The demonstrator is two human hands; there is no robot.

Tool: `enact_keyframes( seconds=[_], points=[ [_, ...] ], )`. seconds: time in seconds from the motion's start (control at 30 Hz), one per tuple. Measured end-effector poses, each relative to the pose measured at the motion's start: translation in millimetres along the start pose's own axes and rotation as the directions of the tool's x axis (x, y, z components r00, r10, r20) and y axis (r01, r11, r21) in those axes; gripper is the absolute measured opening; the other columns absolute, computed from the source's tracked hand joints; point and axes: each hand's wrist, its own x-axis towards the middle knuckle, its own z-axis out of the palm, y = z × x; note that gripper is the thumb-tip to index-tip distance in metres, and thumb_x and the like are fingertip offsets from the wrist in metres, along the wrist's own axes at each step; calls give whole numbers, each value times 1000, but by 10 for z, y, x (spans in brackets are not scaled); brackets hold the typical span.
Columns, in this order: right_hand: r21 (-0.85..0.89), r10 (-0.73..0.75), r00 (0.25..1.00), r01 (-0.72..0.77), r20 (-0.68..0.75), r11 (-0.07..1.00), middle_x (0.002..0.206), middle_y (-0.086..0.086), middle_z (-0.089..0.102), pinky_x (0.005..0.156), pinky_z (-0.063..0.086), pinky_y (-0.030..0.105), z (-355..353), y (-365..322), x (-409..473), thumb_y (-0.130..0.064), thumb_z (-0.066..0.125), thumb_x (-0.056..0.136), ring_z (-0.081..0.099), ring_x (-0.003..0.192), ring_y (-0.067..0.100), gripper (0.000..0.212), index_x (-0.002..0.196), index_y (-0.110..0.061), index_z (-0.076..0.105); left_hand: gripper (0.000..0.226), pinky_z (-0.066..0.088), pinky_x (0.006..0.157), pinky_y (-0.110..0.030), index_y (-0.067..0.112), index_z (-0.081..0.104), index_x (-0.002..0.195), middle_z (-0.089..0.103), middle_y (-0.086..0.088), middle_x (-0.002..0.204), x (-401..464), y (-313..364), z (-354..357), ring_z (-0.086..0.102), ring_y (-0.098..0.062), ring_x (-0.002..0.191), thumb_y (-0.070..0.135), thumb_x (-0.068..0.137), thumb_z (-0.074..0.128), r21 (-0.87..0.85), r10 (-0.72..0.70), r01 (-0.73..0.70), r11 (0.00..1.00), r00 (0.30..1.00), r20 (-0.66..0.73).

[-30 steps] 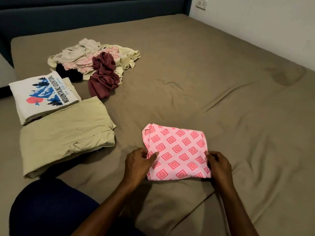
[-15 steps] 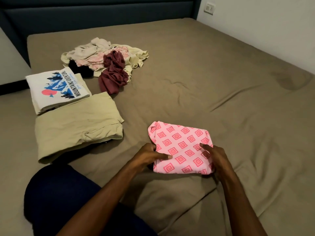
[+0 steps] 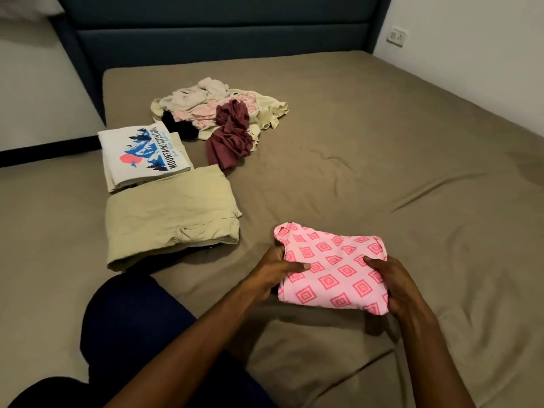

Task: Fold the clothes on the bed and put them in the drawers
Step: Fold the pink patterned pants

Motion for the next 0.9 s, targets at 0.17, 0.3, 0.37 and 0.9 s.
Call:
enact_keyframes(
  seconds=[0.17,0.3,0.37,0.9],
  points=[
    [58,-74,991,68,111,996,118,26,72,90,54,68,554,-296,35,-9,64,98,70,106,47,37,133,-1,60,58,61,89,-42,15,64,131,74,-5,122,-210,421,-398,73,-21,108,8,79,86,-10,134,-136,991,984,-119],
    [46,-89,959,80,269,996,117,25,73,80,61,61,1379,-612,90,-9,63,98,70,106,46,32,129,-4,62,48,63,83,-41,10,66,125,77,-5,113,-560,794,-909,75,-24,103,4,81,83,-7,227,-240,971,927,-298],
    [24,-92,936,89,341,996,117,25,73,79,62,58,1856,-729,156,-9,64,97,71,106,45,33,130,-4,61,45,63,81,-42,9,67,122,78,-7,110,-745,980,-1214,75,-26,102,3,81,82,23,269,-283,959,881,-389],
    [-339,-51,922,192,383,921,117,8,75,90,60,54,3740,-120,955,3,63,91,74,102,27,35,122,-13,65,24,61,87,-48,23,70,119,77,-4,112,-822,713,-2835,76,-22,96,17,96,71,88,144,-119,989,638,-756]
  ],
)
